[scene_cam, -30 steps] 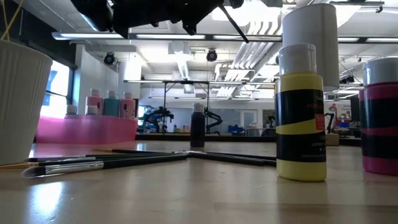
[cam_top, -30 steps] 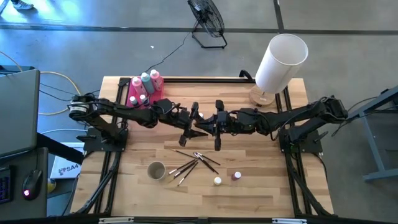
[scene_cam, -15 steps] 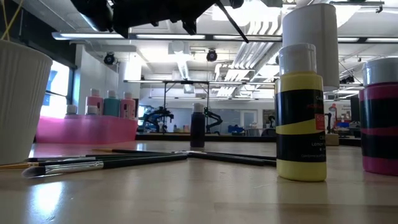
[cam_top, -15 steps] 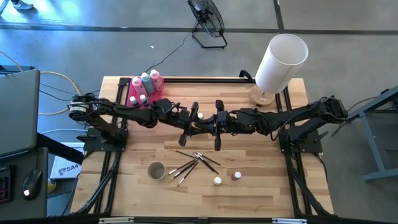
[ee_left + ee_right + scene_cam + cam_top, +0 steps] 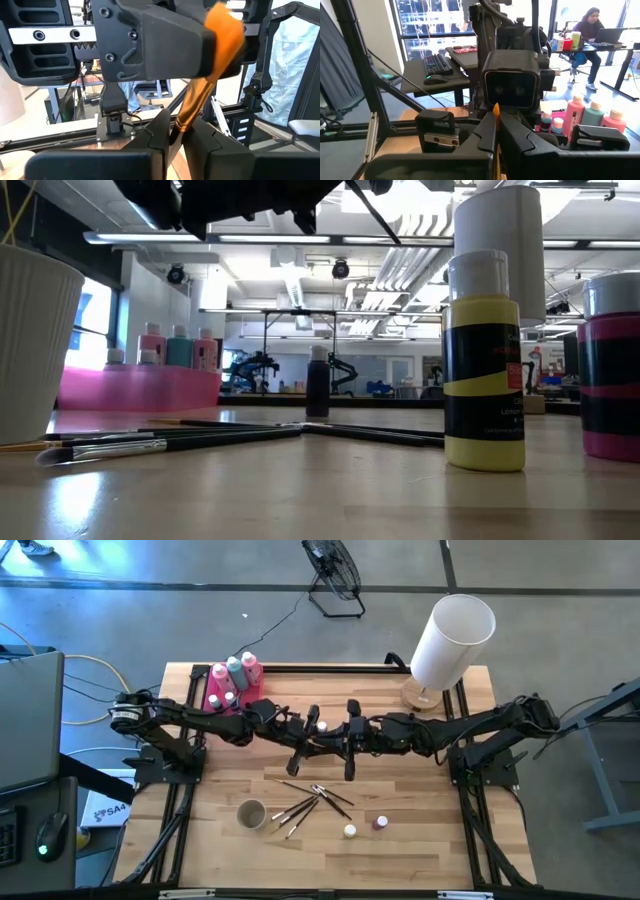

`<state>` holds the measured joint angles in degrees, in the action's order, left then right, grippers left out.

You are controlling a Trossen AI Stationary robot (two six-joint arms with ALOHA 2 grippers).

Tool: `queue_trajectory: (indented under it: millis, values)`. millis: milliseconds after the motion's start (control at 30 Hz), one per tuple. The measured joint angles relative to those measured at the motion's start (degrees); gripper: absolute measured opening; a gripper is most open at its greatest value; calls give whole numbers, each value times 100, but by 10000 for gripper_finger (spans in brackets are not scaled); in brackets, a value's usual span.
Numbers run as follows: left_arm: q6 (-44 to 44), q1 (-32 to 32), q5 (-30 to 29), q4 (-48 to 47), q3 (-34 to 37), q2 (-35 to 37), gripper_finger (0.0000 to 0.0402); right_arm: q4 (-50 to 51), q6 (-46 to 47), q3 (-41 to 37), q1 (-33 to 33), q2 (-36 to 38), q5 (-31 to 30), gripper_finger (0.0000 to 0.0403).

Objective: Pick & Place Paint Supplies
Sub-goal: Put the gold paintbrush into the light brown cup

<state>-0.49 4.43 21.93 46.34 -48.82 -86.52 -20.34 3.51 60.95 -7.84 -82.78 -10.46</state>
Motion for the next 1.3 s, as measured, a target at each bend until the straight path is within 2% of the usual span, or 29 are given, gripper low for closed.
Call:
queue_trajectory:
  millis: [200,467,833,1000,1200,1300]
  values:
    - [2,0,2,-17,0,0,23,11,0,0,0,0,-4,4]
    - [-35,0,0,-67,2,0,35,13,-33,0,-2,0,-27,15]
    - [-44,7,-24,-115,4,0,31,-9,7,2,-7,66,-96,148]
    - [-132,11,-22,-192,4,0,29,347,10,7,-7,563,-88,168]
    - [-125,43,-45,-201,5,93,29,1476,78,7,-5,1383,-90,160]
    - [-123,194,17,-513,5,365,29,2000,240,7,-4,1726,-92,155]
